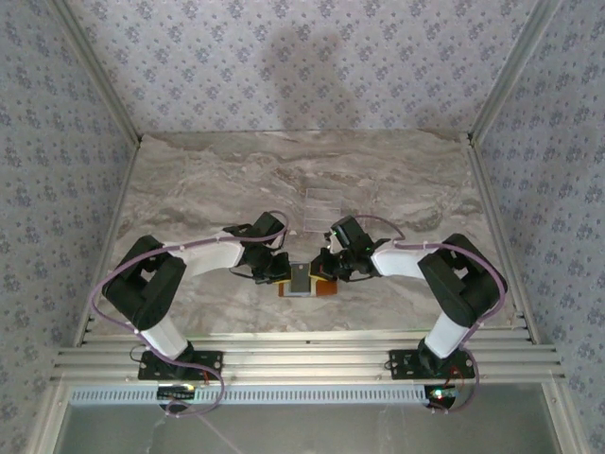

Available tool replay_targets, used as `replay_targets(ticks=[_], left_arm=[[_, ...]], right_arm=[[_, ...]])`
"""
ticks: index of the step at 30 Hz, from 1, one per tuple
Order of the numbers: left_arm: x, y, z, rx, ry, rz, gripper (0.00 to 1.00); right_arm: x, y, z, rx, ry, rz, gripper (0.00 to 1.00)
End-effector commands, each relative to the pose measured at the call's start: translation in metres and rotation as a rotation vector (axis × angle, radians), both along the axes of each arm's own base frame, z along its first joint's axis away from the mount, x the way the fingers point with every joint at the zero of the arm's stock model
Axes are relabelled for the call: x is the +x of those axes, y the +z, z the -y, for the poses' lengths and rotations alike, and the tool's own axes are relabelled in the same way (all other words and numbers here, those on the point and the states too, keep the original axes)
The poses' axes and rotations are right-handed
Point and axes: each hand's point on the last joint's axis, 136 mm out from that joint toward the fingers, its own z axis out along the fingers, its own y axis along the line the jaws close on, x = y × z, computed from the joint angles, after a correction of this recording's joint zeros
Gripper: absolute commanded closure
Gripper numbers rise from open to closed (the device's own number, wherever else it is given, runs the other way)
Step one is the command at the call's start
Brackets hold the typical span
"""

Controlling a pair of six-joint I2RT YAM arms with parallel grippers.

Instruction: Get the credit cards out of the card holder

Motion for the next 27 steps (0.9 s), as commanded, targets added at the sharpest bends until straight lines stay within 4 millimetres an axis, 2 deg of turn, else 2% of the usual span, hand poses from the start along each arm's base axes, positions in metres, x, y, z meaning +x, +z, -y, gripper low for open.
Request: replay_targets(ticks=[1, 10, 20, 27], left_arm=[[-0.017, -0.026, -0.017, 0.097, -0.01, -0.074, 0.88], [-0.017, -0.024, -0.018, 0.103, -0.008, -0.072, 0.88], [-0.002, 0.009, 0.002, -0.003, -0.013, 0.007, 0.79], [-0.002, 0.014, 0.012, -0.044, -0.038, 0.014, 0.73]], right_arm=[[-0.004, -0.007, 0.018, -0.051, -0.035, -0.023, 0.95], [0.0, -0.005, 0.027, -0.07, -0.063, -0.012, 0.97], [-0.005, -0.003, 0.007, -0.014, 0.012, -0.031, 0.95], [-0.007, -0.006, 0.004, -0.02, 0.023, -0.04, 0.94]])
